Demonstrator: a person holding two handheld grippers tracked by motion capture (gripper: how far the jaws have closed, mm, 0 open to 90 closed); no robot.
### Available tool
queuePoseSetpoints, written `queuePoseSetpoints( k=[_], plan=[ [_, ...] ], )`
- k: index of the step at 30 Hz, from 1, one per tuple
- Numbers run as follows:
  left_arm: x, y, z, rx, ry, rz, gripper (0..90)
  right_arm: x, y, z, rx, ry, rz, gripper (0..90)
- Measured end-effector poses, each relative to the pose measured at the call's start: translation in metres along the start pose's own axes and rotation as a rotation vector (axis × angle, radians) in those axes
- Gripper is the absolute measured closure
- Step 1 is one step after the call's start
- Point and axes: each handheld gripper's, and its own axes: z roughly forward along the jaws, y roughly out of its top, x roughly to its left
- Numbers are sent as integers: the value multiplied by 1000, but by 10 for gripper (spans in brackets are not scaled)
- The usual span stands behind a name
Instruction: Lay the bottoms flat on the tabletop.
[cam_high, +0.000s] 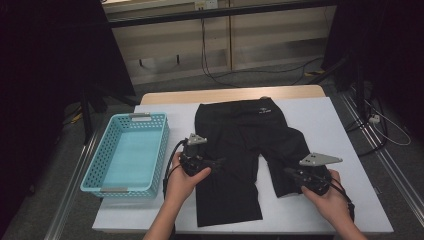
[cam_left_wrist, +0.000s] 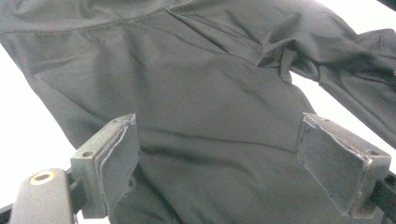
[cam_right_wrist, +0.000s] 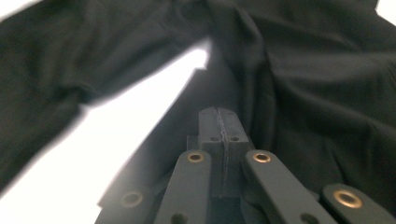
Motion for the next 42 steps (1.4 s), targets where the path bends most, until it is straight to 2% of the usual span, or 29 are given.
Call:
queuePoseSetpoints(
  k=[8,10,14,16,17,18,19,20,22,23,24,27,29,32,36,42],
  plan=[
    [-2,0,1,-4,-4,5,142,24,10,-3,-53,88,-57,900],
    [-2,0,1,1,-6,3,142,31,11,1,-47,121,-64,900],
    [-3,-1,2,7,-4,7,142,42,10,12,-18,153,-94,899],
    [-4,-1,3,5,-10,7,142,46,10,18,-18,171,-107,851],
    [-4,-1,3,2,-13,6,142,46,9,20,-15,179,-101,758],
    [-5,-1,3,6,-18,10,142,46,9,22,-7,167,-99,706],
    [-7,-1,4,0,-5,4,142,45,9,21,-10,149,-105,692],
    [-7,-1,5,4,-23,6,142,43,10,19,-17,141,-101,669],
    [-7,-1,5,11,-36,8,141,35,10,12,-45,122,-61,585],
    [-8,-1,6,6,-36,7,140,28,10,7,-59,97,-36,552],
    [-10,-1,6,5,-35,11,139,24,10,4,-66,82,-27,531],
    [-17,-2,10,-8,-52,23,136,7,6,-6,-86,-3,-3,430],
    [-25,-2,14,-1,-77,48,133,-6,2,-13,-94,-43,31,410],
    [-36,-2,21,2,-128,41,131,-17,-3,-18,-103,-91,67,340],
    [-47,-2,29,8,-140,73,131,-26,-7,-20,-96,-139,81,296],
    [-61,2,38,9,-166,107,136,-33,-13,-24,-88,-165,101,262]
  ],
)
